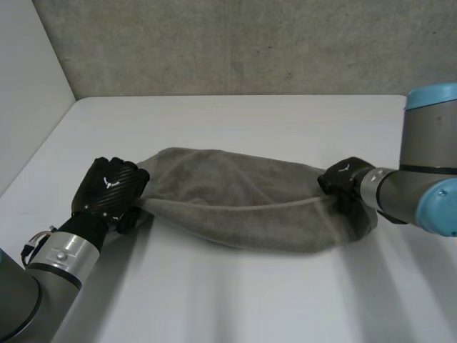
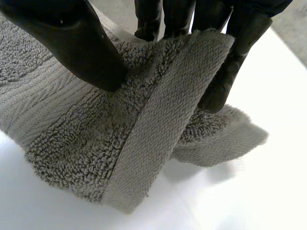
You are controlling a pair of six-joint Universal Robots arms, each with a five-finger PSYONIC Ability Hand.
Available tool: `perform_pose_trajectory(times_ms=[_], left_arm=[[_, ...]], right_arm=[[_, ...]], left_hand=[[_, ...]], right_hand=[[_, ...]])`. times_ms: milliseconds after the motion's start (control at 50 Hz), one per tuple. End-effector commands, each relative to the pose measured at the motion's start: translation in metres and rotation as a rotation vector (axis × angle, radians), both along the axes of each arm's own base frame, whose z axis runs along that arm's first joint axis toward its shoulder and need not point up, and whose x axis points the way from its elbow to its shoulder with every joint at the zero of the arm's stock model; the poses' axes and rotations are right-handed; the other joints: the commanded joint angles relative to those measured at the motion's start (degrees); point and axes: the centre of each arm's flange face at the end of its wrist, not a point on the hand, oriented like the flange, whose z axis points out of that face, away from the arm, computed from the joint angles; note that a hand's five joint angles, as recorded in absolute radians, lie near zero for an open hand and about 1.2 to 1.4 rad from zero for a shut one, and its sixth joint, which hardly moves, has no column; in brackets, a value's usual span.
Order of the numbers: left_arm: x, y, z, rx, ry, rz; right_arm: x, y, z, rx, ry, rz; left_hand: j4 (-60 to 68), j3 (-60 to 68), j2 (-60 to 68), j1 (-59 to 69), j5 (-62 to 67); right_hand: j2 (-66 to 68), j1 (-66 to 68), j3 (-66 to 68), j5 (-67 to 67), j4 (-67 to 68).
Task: Fold the towel.
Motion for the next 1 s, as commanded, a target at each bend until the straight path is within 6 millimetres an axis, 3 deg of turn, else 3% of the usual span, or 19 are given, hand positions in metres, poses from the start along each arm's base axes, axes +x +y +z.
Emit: perform_pose_trajectory(times_ms=[20,60,80,120,240,340,420,460,500,600,640,660,700,880,1000], left_arm=[[0.001,-0.007,0.009,-0.030,0.000,0.014],[0.001,-0.011,0.015,-0.050,0.003,0.017],[0.000,-0.013,0.022,-0.069,0.006,0.019],[0.001,-0.012,0.031,-0.077,0.005,0.019],[0.001,-0.008,0.049,0.014,-0.041,0.005],[-0.005,-0.031,0.052,0.029,-0.051,-0.003],[-0.012,-0.051,0.056,0.009,-0.052,-0.005],[-0.014,-0.071,0.058,-0.002,-0.063,0.012],[-0.014,-0.074,0.056,0.017,-0.075,0.014],[-0.017,-0.063,0.050,0.097,-0.093,-0.008],[-0.017,-0.057,0.042,0.131,-0.101,-0.014],[-0.015,-0.050,0.036,0.153,-0.107,-0.018],[-0.014,-0.045,0.033,0.166,-0.111,-0.020],[-0.012,-0.023,0.012,0.207,-0.122,-0.035],[-0.011,-0.014,0.001,0.205,-0.124,-0.041]], right_arm=[[-0.002,0.003,0.043,-0.106,-0.109,0.024],[-0.006,0.005,0.080,-0.207,-0.211,0.019],[-0.006,0.005,0.080,-0.207,-0.211,0.019],[-0.019,0.009,0.115,-0.289,-0.278,0.003],[-0.024,0.030,0.137,-0.254,-0.281,0.049],[-0.022,0.035,0.129,-0.232,-0.178,0.124],[-0.014,0.016,0.118,-0.307,-0.104,0.165],[-0.013,0.010,0.117,-0.326,-0.103,0.156],[-0.012,0.008,0.114,-0.342,-0.095,0.157],[-0.014,0.011,0.101,-0.298,-0.077,0.145],[-0.016,0.011,0.097,-0.283,-0.074,0.140],[-0.018,0.013,0.090,-0.253,-0.072,0.139],[-0.019,0.017,0.080,-0.215,-0.067,0.140],[-0.030,0.044,0.005,0.055,-0.012,0.131],[-0.033,0.055,-0.010,0.114,0.010,0.137]], left_hand=[[2.48,0.80,2.09,2.26,1.54],[2.48,0.80,2.09,2.26,1.54],[2.48,0.80,2.09,2.26,1.54],[2.48,0.80,2.09,2.26,1.54],[2.48,0.80,2.09,2.26,1.54],[2.48,0.80,2.09,2.26,1.54],[2.48,0.80,2.09,2.26,1.54],[2.48,0.80,2.09,2.26,1.54],[2.48,0.80,2.09,2.26,1.54],[2.48,0.80,2.09,2.26,1.54],[2.48,0.80,2.09,2.26,1.54],[2.48,0.80,2.09,2.26,1.54],[2.48,0.80,2.09,2.26,1.54],[2.48,0.80,2.09,2.26,1.54],[2.48,0.80,2.09,2.26,1.54]], right_hand=[[5.13,5.02,3.94,4.13,3.67],[5.13,5.02,3.94,4.13,3.67],[5.13,5.02,3.94,4.13,3.67],[5.13,5.02,3.94,4.13,3.67],[5.13,5.02,3.94,4.13,3.67],[5.13,5.02,3.94,4.13,3.67],[5.13,5.02,3.94,4.13,3.67],[5.13,5.02,3.94,4.13,3.67],[5.13,5.02,3.94,4.13,3.67],[5.13,5.02,3.94,4.13,3.67],[-0.19,-0.30,-1.39,-1.19,-1.65],[-15.35,-15.46,-16.54,-16.34,-16.81],[-20.83,-20.94,-22.02,-21.82,-22.29],[-19.71,-19.81,-20.90,-20.70,-21.17],[-20.55,-20.66,-21.74,-21.54,-22.01]])
